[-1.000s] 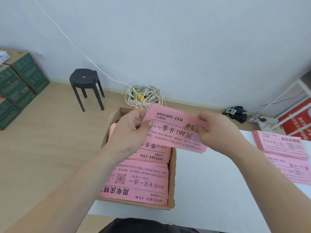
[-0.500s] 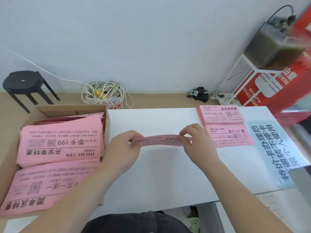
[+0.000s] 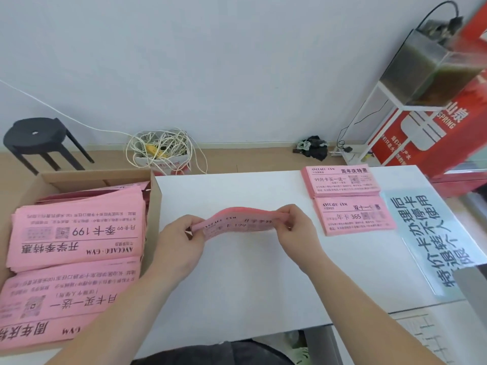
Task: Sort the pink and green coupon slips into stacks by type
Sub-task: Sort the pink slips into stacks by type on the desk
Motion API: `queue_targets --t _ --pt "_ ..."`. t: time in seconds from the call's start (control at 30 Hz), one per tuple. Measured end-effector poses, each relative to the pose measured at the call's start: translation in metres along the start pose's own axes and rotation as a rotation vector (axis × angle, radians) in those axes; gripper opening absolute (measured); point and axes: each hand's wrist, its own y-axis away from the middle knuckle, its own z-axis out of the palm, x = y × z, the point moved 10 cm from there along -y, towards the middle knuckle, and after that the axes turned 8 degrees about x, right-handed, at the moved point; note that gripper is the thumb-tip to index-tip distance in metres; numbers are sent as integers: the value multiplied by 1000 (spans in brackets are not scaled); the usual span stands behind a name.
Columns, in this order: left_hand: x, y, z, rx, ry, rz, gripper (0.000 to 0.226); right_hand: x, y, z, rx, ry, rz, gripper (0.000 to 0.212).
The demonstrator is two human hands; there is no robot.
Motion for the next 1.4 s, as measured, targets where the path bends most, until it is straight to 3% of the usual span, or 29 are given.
queue_targets --t 0.17,0.37,0.63,0.77,0.9,1.0,1.13,1.3,1.4 --pt "-1 -3 2 6 15 -36 17 -1 -6 -2 3 -21 6 21" --pt "0 -6 6 -8 -32 -43 20 -3 -9 5 -6 -81 -32 49" --pt "1 -4 17 -50 -108 -33 36 -12 -14 5 1 128 -191 42" --pt "23 2 46 -201 -149 87 68 -10 -15 -24 6 298 -169 53" --pt "42 18 102 -387 -62 85 51 17 -15 -70 -39 385 -36 67" --pt "59 33 139 -452 -14 80 42 45 -14 -108 -2 302 24 61" --pt "78 41 152 -381 -118 258 30 70 -7 -145 135 190 -26 34" --pt "90 59 142 -276 -241 479 21 84 10 -153 267 70 -72 30" --pt "87 74 143 -278 -283 602 38 87 20 -147 303 84 -146 33"
